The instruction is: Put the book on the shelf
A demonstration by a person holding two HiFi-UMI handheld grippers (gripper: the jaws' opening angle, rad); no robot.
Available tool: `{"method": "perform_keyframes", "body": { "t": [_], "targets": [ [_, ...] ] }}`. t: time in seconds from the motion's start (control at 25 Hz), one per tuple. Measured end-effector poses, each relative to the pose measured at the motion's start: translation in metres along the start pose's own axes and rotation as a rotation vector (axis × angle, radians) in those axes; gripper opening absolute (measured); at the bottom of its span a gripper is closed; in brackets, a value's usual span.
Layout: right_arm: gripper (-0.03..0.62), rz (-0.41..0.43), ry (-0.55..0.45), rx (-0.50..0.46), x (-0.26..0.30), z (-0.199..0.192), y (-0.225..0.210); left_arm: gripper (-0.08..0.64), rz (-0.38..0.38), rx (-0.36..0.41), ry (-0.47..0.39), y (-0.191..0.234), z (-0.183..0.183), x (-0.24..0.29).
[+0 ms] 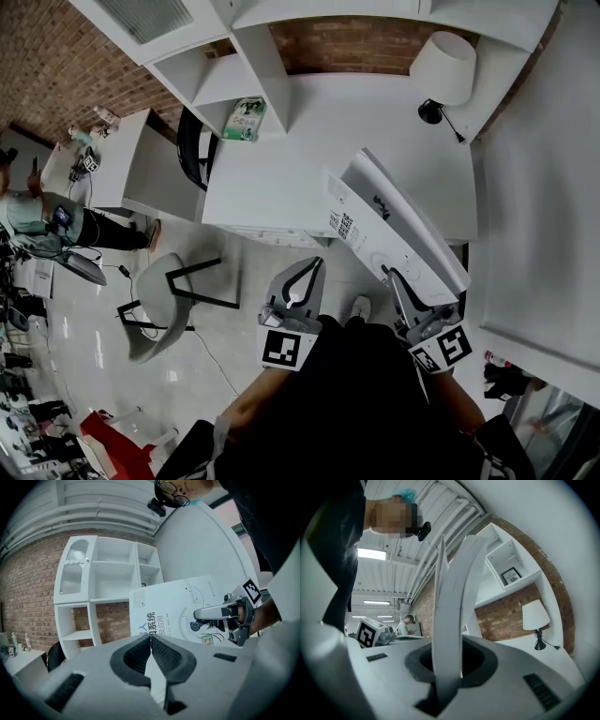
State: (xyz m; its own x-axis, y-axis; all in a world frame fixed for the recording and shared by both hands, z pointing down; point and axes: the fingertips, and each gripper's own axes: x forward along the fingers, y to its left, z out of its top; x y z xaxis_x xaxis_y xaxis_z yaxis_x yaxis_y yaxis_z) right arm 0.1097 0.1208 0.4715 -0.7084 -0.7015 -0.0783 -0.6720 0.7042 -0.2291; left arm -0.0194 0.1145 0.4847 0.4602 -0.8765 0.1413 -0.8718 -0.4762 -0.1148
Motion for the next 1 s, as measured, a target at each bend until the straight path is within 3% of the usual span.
{"method": "perform_keyframes", "body": {
  "t": [0.32, 0.68, 1.0],
  "targets": [
    [0.061, 0.014, 0.008, 0.006, 0.037, 0.009, -0.04, 0.018, 0.029, -0.003, 0.026, 0.027, -0.001, 0.037],
    [0.061, 0.013, 0.0, -0.016, 0.099, 0.019, -0.06, 0.018, 0.001, -0.007, -0.025, 0.078, 0.01, 0.091],
    [0.061, -0.013, -0.019, -0.056, 0.153, 0.043, -0.076, 0.018, -0.038, 0.08, -0.09, 0.126, 0.039, 0.131]
  ]
}}
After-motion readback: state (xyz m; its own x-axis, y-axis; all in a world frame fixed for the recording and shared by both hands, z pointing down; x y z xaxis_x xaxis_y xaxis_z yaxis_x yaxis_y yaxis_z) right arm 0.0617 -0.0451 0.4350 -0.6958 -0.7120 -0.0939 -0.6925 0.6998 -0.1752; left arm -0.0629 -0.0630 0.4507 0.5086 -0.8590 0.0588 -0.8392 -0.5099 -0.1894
